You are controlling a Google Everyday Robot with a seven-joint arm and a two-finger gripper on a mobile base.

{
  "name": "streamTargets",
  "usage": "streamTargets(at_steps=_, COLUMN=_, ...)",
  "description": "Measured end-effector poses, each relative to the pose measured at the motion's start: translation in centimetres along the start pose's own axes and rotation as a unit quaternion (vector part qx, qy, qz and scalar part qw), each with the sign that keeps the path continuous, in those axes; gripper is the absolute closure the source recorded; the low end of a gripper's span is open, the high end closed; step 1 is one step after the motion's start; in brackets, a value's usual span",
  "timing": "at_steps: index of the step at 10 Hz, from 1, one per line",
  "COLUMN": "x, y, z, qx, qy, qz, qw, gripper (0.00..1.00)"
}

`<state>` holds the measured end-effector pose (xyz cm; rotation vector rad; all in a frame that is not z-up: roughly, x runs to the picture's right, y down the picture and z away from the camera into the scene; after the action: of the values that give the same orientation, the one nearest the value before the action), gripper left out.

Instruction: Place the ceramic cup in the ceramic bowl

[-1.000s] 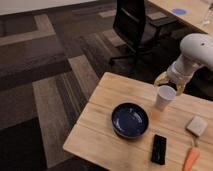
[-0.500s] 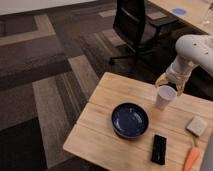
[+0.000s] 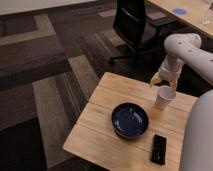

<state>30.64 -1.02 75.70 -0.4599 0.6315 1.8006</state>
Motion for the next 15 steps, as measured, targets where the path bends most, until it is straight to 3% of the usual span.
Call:
streamTargets(at_steps=2, x=-0.4, y=0.1, z=1.1, qx=0.0, qy=0.004, qz=-0.024, qw=0.9997, gripper=0.35)
streamTargets(at_steps=4, x=-0.4, y=0.2, z=1.2, qx=-0.001, qy=0.005, qz=-0.026, qw=0.9997, gripper=0.35)
streamTargets(at_steps=5, x=-0.3, y=0.3, z=3.2, qx=-0.008, qy=0.014, qz=-0.045, qw=0.9989, gripper=0.35)
streamTargets(at_steps=7, x=0.1, y=-0.2, z=4.7, qx=-0.007, qy=0.025, qz=-0.057, qw=0.998, gripper=0.37)
streamTargets(at_steps=8, x=0.4, y=-0.2, z=5.1, qx=-0.006, qy=0.031, qz=-0.064, qw=0.9974, gripper=0.48)
streamTargets(at_steps=9, x=0.5, y=0.0, z=5.1, qx=-0.002, qy=0.037, qz=-0.07, qw=0.9969, gripper=0.68)
streamTargets(at_steps=11, x=0.6, y=0.4, z=4.3, qx=0.007, qy=0.037, qz=-0.077, qw=0.9963, gripper=0.93)
streamTargets(at_steps=12, x=0.6, y=0.9, z=3.9, qx=0.014, qy=0.035, qz=-0.084, qw=0.9957, gripper=1.0)
streamTargets(at_steps=15, x=0.6, y=3.7, z=0.8, qx=0.017, qy=0.01, qz=-0.107, qw=0.9941, gripper=1.0)
